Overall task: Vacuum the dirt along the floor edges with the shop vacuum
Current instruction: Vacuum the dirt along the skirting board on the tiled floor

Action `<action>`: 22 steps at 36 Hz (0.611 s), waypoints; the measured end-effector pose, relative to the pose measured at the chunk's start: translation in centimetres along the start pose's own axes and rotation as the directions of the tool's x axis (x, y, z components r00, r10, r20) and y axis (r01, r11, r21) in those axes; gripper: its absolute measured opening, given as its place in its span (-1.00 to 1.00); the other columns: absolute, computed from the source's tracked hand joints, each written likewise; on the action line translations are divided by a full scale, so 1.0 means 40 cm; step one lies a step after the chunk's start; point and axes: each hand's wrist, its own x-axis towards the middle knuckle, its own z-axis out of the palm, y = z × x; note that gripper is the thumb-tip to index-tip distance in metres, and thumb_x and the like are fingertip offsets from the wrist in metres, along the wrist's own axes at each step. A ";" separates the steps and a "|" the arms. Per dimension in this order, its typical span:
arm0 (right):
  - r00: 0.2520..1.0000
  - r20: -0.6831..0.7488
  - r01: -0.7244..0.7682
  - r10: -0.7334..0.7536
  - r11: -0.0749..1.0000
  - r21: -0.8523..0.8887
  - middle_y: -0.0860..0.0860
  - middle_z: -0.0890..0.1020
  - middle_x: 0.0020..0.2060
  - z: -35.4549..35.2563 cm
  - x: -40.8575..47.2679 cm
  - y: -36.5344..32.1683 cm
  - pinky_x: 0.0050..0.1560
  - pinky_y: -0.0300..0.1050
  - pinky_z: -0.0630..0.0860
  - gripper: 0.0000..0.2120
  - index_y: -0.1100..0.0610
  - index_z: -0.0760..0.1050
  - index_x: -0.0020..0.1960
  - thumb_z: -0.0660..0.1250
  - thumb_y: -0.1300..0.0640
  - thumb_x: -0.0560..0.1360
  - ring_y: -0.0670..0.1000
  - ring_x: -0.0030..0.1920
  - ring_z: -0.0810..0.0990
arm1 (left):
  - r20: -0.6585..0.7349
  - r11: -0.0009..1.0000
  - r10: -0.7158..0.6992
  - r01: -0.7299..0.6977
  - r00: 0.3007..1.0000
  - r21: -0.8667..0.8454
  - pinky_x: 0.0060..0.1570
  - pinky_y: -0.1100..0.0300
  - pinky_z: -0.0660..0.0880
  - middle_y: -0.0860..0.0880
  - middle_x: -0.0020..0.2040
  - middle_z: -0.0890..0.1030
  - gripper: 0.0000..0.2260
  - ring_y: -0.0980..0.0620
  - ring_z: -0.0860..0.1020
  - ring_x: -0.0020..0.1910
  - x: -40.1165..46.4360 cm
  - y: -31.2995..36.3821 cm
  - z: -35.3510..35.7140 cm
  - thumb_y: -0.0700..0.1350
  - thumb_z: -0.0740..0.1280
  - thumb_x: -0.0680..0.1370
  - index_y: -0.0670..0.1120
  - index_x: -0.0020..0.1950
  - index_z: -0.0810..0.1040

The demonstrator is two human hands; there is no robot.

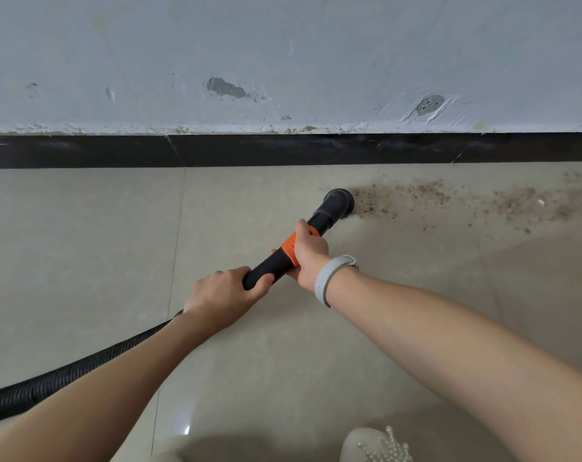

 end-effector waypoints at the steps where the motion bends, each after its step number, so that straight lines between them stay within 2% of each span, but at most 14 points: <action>1: 1.000 -0.001 -0.003 0.003 1.000 0.016 0.15 0.58 -0.02 -0.012 -0.002 0.000 -0.02 0.09 0.63 -0.60 0.19 0.33 0.25 0.18 -0.10 0.59 0.13 -0.17 0.67 | 0.005 1.000 0.010 -0.010 1.000 0.004 -0.31 0.13 0.30 0.02 -0.35 0.49 -0.61 -0.03 0.48 -0.28 0.000 0.007 0.006 0.27 0.07 0.55 0.00 -0.25 0.39; 3: 1.000 -0.011 -0.008 0.009 0.999 0.042 0.14 0.58 -0.05 -0.037 -0.007 0.005 -0.09 0.05 0.64 -0.60 0.20 0.33 0.25 0.18 -0.09 0.59 0.10 -0.26 0.66 | 0.021 0.999 0.036 -0.036 0.999 0.018 -0.31 0.13 0.29 0.03 -0.34 0.50 -0.62 -0.03 0.49 -0.27 0.000 0.017 0.017 0.28 0.08 0.55 0.02 -0.25 0.38; 6: 0.999 -0.027 -0.032 0.034 0.997 0.074 0.13 0.58 -0.08 -0.069 -0.011 0.013 -0.14 0.01 0.63 -0.61 0.20 0.34 0.23 0.18 -0.10 0.60 0.07 -0.28 0.66 | 0.054 0.995 0.079 -0.082 0.995 0.062 -0.32 0.15 0.29 0.05 -0.33 0.50 -0.63 -0.01 0.51 -0.25 0.002 0.026 0.024 0.29 0.07 0.55 0.04 -0.22 0.40; 8: 0.998 -0.035 -0.044 0.048 0.993 0.113 0.12 0.58 -0.14 -0.087 -0.015 0.013 -0.11 0.04 0.64 -0.64 0.19 0.35 0.17 0.19 -0.09 0.60 0.08 -0.29 0.66 | 0.076 0.991 0.097 -0.103 0.992 0.080 -0.31 0.15 0.30 0.05 -0.33 0.50 -0.63 -0.01 0.51 -0.24 0.007 0.033 0.024 0.30 0.07 0.54 0.05 -0.20 0.42; 11: 0.998 -0.053 -0.038 0.046 0.988 0.150 0.12 0.56 -0.22 -0.111 -0.017 0.003 -0.02 0.09 0.63 -0.67 0.20 0.34 0.11 0.19 -0.08 0.60 0.10 -0.28 0.65 | 0.102 0.988 0.112 -0.122 0.988 0.095 -0.28 0.14 0.32 0.05 -0.34 0.49 -0.63 -0.02 0.52 -0.23 0.019 0.056 0.027 0.32 0.05 0.53 0.07 -0.26 0.35; 15: 0.995 -0.095 0.003 0.016 0.980 0.198 0.13 0.53 -0.21 -0.148 -0.011 -0.029 -0.06 0.06 0.62 -0.70 0.19 0.33 0.11 0.18 -0.05 0.61 0.11 -0.31 0.62 | 0.120 0.982 0.132 -0.147 0.984 0.121 -0.24 0.13 0.34 0.06 -0.33 0.48 -0.61 -0.02 0.52 -0.22 0.040 0.114 0.029 0.34 0.03 0.52 0.07 -0.28 0.32; 18: 0.991 -0.132 0.032 0.001 0.969 0.244 0.14 0.51 -0.21 -0.179 -0.004 -0.053 0.01 0.08 0.61 -0.72 0.20 0.33 0.07 0.17 -0.04 0.62 0.12 -0.30 0.60 | 0.134 0.975 0.154 -0.173 0.979 0.138 -0.20 0.12 0.36 0.06 -0.33 0.46 -0.60 -0.04 0.50 -0.21 0.054 0.162 0.026 0.35 0.04 0.52 0.06 -0.26 0.32; 22: 0.987 -0.161 0.061 -0.016 0.959 0.278 0.15 0.53 -0.22 -0.201 0.008 -0.063 0.01 0.07 0.61 -0.71 0.20 0.33 0.11 0.16 -0.04 0.62 0.12 -0.30 0.60 | 0.140 0.959 0.197 -0.221 0.970 0.178 -0.19 0.13 0.37 0.05 -0.32 0.47 -0.57 -0.04 0.51 -0.21 0.071 0.188 0.021 0.38 0.01 0.50 0.05 -0.27 0.31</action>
